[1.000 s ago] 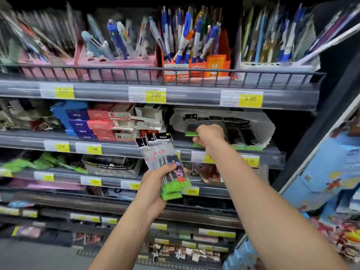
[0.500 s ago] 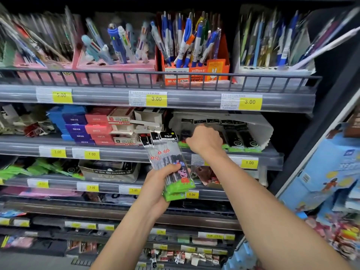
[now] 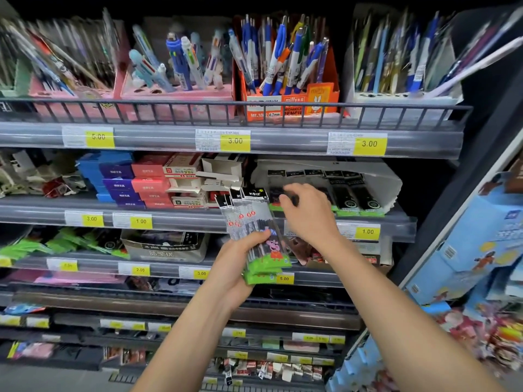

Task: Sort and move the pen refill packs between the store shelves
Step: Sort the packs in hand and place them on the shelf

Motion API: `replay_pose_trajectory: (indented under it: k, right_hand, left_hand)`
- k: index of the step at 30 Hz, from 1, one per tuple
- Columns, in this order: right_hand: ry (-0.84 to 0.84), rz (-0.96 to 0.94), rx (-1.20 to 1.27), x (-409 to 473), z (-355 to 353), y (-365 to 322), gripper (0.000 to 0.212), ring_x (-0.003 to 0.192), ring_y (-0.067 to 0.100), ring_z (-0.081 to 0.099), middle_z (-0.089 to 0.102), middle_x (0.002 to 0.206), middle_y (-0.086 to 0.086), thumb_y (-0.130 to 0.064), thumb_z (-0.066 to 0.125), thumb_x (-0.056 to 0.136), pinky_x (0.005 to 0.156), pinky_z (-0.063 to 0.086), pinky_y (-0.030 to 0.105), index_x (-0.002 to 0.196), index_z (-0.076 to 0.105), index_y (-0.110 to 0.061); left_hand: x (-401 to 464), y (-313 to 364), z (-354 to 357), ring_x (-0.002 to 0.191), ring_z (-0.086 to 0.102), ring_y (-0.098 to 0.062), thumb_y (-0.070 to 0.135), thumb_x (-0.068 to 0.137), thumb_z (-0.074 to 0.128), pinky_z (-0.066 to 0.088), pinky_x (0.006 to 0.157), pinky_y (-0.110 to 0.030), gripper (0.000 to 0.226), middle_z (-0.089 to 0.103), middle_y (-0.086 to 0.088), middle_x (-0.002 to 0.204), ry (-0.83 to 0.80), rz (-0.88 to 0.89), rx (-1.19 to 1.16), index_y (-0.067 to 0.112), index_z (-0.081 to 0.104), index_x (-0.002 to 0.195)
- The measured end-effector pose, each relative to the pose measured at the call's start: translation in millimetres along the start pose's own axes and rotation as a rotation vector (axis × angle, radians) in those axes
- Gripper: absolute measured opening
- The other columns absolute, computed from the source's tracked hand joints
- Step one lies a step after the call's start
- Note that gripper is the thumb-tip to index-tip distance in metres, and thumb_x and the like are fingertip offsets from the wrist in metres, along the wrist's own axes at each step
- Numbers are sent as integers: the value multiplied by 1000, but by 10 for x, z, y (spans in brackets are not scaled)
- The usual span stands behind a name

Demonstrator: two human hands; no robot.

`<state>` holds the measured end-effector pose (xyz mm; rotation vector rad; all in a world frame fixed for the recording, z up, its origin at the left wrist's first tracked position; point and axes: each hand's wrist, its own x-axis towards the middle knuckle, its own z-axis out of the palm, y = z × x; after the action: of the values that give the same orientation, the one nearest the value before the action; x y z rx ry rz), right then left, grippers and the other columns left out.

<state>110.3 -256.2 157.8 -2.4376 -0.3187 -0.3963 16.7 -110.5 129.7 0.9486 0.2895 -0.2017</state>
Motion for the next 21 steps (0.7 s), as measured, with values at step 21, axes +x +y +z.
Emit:
replay_pose_trajectory:
  k: [21]
  right_hand:
    - [-183,547,960,-1056,-395,183,20,56,16,60,74,76,-11,-19,66,100,54,55,29,88,81,-23]
  left_hand:
    - [115,-186,259,105,70,-43,2,89,67,58,93,-54,33,72,-32,121,-17,-13,55,-7,71,121]
